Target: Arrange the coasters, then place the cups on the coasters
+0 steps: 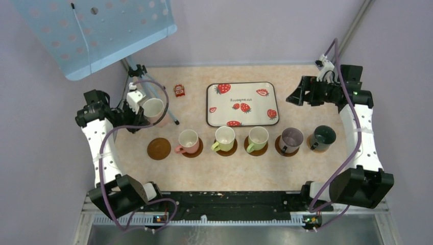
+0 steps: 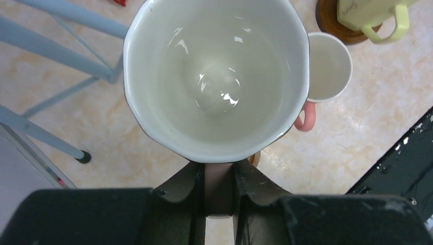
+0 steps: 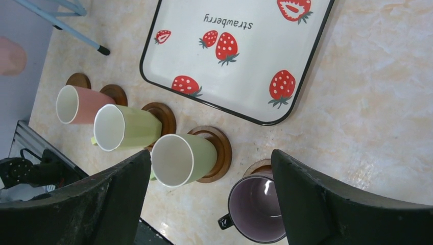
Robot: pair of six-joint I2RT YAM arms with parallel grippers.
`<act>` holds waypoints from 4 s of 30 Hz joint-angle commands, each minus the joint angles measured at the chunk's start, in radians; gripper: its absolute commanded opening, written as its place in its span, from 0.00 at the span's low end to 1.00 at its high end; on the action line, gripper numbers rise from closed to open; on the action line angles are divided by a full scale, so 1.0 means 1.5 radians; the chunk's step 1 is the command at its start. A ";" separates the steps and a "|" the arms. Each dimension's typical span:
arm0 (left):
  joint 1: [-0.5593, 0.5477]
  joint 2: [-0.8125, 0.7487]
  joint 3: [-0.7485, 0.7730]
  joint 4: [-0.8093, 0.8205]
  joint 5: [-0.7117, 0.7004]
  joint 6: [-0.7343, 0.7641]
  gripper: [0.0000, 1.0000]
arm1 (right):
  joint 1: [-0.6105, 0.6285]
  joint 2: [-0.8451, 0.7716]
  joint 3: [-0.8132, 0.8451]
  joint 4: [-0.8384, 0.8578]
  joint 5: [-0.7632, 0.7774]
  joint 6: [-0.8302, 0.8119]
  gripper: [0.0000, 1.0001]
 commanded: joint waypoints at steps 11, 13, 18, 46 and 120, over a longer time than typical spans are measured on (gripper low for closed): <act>0.126 -0.018 -0.104 -0.013 0.038 0.173 0.00 | 0.001 -0.032 0.006 -0.006 -0.003 -0.020 0.86; 0.168 -0.006 -0.108 -0.042 0.044 0.227 0.00 | 0.001 -0.035 0.002 -0.009 0.000 -0.021 0.86; 0.225 -0.021 -0.162 -0.046 0.045 0.285 0.00 | 0.001 -0.040 -0.008 -0.008 0.005 -0.018 0.86; 0.244 -0.007 -0.382 0.089 0.096 0.428 0.00 | 0.002 -0.041 -0.016 -0.015 0.016 -0.011 0.86; 0.144 0.058 -0.320 0.100 -0.030 0.397 0.63 | 0.012 0.000 -0.009 0.010 0.011 -0.013 0.86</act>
